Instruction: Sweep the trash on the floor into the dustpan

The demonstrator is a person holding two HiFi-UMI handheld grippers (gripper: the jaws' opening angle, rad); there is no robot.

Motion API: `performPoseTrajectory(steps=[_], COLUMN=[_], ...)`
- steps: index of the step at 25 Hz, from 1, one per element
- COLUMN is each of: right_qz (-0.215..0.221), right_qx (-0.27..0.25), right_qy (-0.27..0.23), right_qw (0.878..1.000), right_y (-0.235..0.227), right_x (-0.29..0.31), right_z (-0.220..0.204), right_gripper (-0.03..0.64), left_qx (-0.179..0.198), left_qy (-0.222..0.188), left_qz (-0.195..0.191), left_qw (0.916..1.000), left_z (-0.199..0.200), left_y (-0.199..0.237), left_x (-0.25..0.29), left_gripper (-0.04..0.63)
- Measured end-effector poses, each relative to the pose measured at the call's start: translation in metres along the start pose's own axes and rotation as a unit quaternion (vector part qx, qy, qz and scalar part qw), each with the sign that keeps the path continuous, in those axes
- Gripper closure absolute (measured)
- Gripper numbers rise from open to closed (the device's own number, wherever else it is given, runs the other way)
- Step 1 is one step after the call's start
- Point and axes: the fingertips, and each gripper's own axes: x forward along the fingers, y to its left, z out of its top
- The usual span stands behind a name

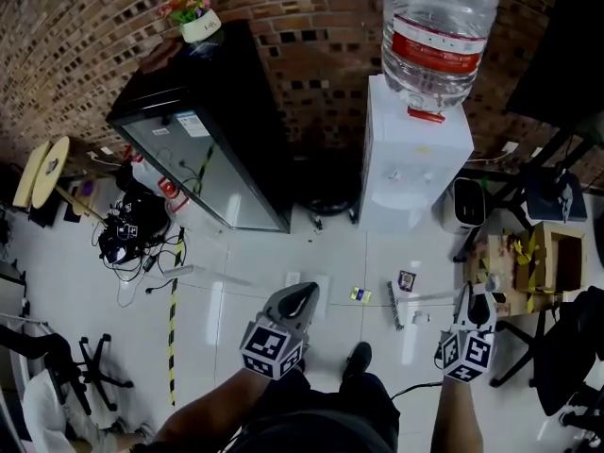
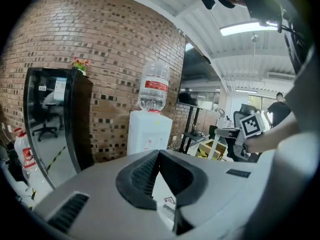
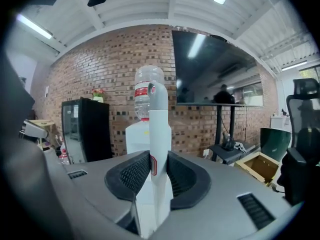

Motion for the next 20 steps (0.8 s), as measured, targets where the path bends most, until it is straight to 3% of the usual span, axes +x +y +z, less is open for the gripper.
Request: performPoseTrajectory(steps=[5, 9, 20], right_qz=[-0.036, -0.053, -0.008], right_qx=[0.006, 0.006, -0.019], right_qy=[0.025, 0.028, 0.057], right_qw=[0.999, 0.998, 0.998], right_y=[0.014, 0.026, 0.128], right_x=[0.014, 0.015, 0.014], right_z=[-0.043, -0.054, -0.061], right_gripper=[0.497, 0.499, 0.499], left_qx=[-0.021, -0.017, -0.027], left_qy=[0.014, 0.031, 0.034], left_qz=[0.004, -0.006, -0.025], left_qw=[0.9997, 0.9994, 0.9987], left_z=[-0.021, -0.038, -0.055], left_y=[0.033, 0.043, 0.063], left_x=[0.014, 0.016, -0.020], left_gripper=[0.588, 0.588, 0.588])
